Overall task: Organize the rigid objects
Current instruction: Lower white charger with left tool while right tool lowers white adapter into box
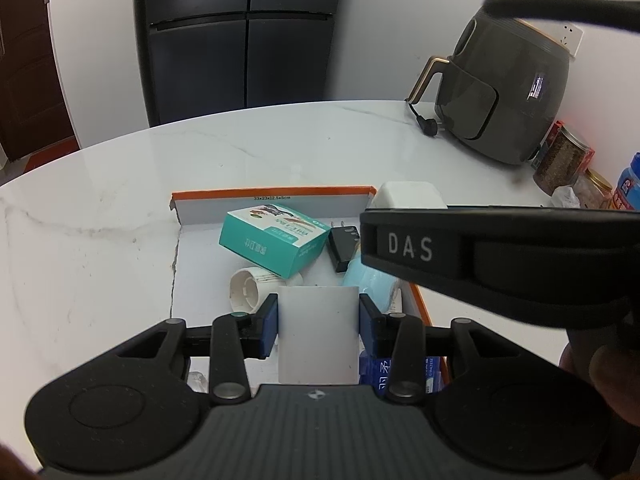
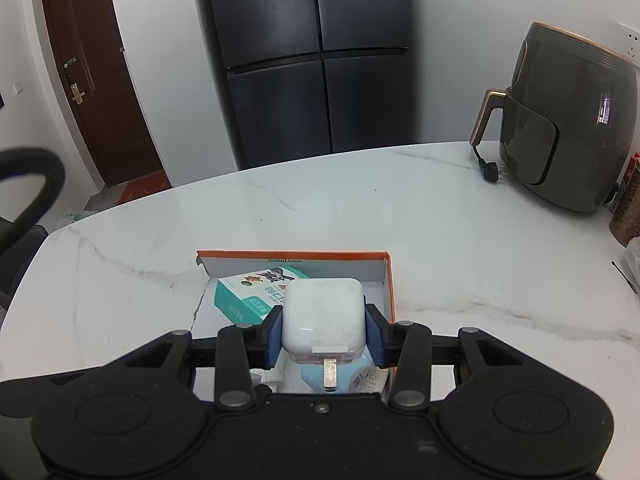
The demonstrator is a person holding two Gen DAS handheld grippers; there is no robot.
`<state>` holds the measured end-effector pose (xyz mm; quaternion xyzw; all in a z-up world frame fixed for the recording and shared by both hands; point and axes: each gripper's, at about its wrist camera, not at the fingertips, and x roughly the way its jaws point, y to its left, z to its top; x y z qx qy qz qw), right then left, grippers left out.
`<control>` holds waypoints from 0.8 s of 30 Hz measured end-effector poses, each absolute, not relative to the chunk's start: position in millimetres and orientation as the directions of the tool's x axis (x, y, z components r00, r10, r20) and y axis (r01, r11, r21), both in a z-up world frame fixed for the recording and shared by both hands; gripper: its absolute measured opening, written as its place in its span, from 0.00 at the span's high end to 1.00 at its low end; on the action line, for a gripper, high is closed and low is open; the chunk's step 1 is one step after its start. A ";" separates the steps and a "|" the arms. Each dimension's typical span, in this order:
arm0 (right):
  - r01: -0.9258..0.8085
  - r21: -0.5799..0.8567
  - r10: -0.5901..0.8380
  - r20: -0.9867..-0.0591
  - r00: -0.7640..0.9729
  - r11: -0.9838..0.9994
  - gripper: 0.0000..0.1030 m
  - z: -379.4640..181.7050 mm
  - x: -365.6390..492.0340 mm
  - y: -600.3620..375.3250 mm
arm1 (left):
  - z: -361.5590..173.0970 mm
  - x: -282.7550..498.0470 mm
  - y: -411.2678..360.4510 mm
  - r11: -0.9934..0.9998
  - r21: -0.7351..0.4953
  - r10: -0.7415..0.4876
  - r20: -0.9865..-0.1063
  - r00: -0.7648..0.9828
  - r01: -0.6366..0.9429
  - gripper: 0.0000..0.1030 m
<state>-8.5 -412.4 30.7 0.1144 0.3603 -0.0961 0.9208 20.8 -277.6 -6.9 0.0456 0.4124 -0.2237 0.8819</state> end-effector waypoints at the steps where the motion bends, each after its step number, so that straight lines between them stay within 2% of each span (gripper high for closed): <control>1: 0.259 0.142 -0.094 -0.686 0.722 0.956 0.50 30.4 -7.9 -412.8 | -6.9 20.8 -277.9 0.896 -0.104 -0.357 -0.748 0.560 0.432 0.60; 19: 0.227 0.180 -0.040 -0.694 0.719 0.957 0.50 22.1 4.2 -416.4 | -8.5 21.0 -276.1 0.902 -0.107 -0.350 -0.751 0.560 0.419 0.60; 24: 0.210 0.223 -0.005 -0.674 0.739 0.952 0.42 20.3 6.4 -424.6 | -9.6 20.2 -275.9 0.903 -0.105 -0.345 -0.753 0.559 0.417 0.60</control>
